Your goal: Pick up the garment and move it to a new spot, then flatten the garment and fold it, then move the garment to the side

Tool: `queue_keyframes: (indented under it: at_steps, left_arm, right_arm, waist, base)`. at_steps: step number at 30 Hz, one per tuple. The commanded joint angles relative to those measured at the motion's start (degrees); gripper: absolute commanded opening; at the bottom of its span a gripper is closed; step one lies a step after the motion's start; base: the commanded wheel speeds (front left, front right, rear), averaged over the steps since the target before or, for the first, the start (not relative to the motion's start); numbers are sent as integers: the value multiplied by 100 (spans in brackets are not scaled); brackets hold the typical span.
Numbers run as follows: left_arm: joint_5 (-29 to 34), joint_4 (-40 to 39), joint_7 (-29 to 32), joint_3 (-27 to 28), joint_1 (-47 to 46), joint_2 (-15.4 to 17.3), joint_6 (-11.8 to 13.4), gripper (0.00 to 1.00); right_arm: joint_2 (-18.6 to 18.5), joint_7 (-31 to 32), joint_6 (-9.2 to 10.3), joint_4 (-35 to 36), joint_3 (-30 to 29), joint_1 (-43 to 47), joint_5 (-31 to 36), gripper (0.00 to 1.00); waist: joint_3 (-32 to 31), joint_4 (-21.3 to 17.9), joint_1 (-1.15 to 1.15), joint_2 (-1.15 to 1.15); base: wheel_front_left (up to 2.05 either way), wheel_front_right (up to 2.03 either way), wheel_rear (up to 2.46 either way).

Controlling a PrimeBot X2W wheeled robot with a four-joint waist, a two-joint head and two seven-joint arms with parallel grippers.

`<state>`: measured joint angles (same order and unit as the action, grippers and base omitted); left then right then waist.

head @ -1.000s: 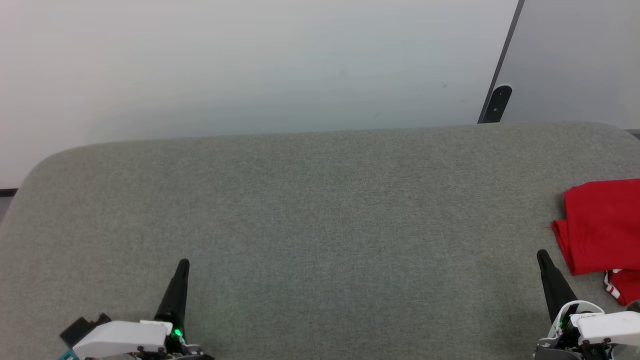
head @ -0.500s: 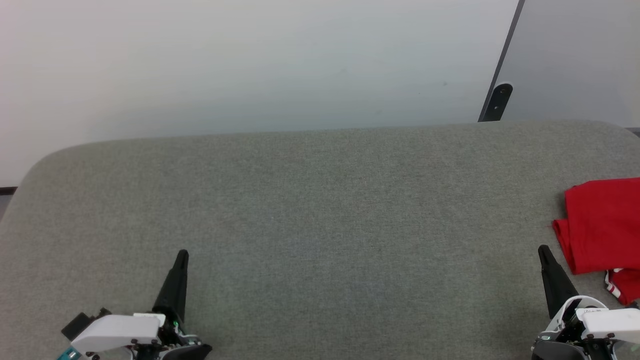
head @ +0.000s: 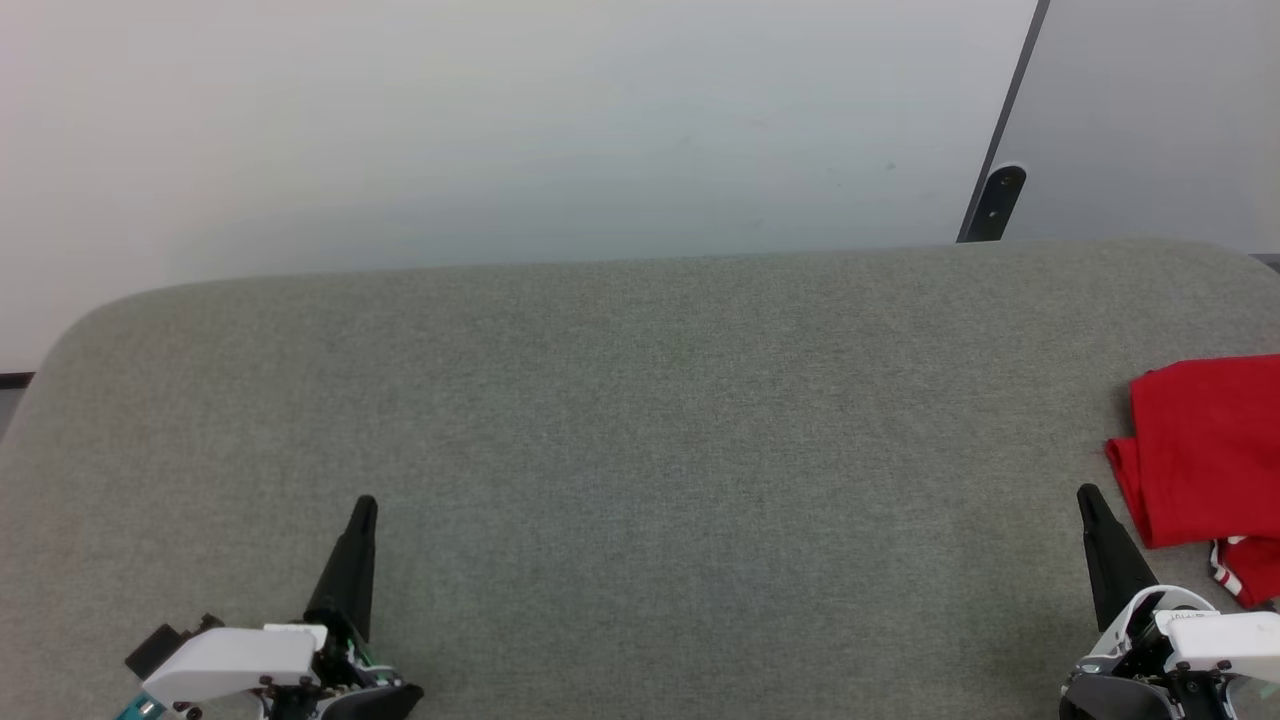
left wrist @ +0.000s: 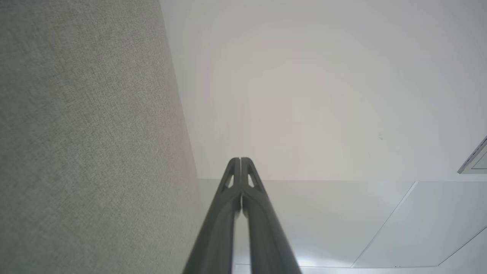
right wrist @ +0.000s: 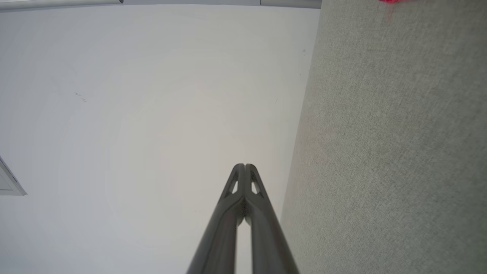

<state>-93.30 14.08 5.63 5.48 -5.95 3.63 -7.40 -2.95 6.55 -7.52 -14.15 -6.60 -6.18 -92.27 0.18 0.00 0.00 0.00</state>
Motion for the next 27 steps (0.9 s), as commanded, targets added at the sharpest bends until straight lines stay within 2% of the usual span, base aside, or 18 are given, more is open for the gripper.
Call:
queue_keyframes:
  at_steps: [1, 27]
  left_arm:
    - [7, 6, 19, 14, -56, -6, -30, 0]
    - [47, 6, 45, 47, -60, -29, -29, 0]
  right_arm:
    - [20, -5, 5, -2, -4, -27, -17, 0]
    - [21, -8, 6, -2, 0, -27, -21, 0]
  waist:
    - [0, 0, 0, 0]
    - [0, 0, 0, 0]
  base:
    - [0, 0, 0]
    - [0, 0, 0]
